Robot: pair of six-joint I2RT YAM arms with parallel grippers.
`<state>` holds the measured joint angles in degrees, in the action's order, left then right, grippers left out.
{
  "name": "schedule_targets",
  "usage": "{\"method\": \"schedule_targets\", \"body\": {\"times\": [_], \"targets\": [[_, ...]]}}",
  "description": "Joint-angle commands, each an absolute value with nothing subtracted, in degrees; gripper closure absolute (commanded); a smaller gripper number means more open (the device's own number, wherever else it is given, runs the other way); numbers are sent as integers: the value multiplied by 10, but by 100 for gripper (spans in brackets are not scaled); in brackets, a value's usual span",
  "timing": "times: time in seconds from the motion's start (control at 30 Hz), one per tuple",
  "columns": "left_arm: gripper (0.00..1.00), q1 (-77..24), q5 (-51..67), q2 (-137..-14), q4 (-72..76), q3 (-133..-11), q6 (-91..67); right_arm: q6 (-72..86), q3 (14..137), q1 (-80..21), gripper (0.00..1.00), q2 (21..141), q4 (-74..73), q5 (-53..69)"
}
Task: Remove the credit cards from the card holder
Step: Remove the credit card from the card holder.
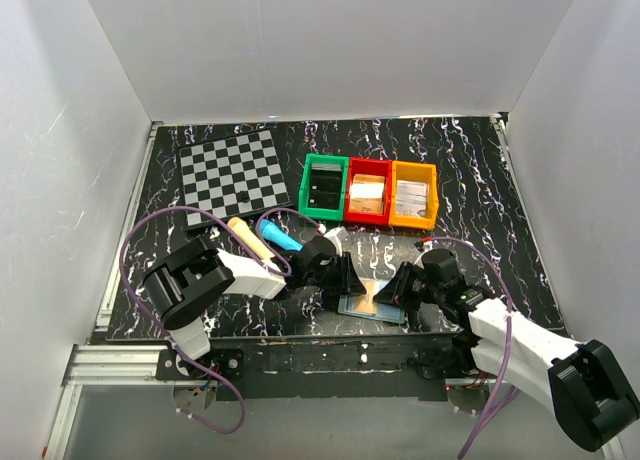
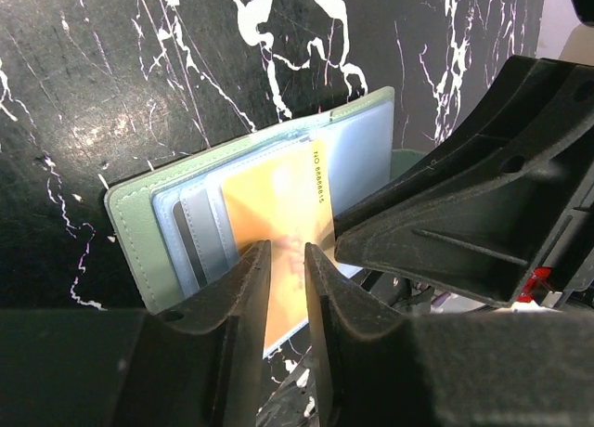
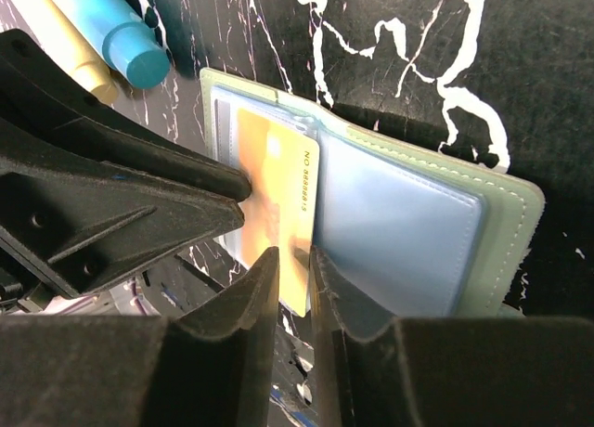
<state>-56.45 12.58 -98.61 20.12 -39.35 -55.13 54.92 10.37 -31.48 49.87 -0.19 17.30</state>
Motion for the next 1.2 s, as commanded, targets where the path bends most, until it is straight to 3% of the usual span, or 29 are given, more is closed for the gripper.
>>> {"method": "schedule_targets", "body": {"times": [0.0,0.47,1.17], "targets": [[79,-565,113,-1005,143,-395,-545,546,108,-311,70,494,26,186],[85,-565,105,-1008,128,-396,-552,545,111,-304,56,516,4,177],[85,-564,107,-1005,145,-382,-559,558,91,-303,59,548,125,243]]}}
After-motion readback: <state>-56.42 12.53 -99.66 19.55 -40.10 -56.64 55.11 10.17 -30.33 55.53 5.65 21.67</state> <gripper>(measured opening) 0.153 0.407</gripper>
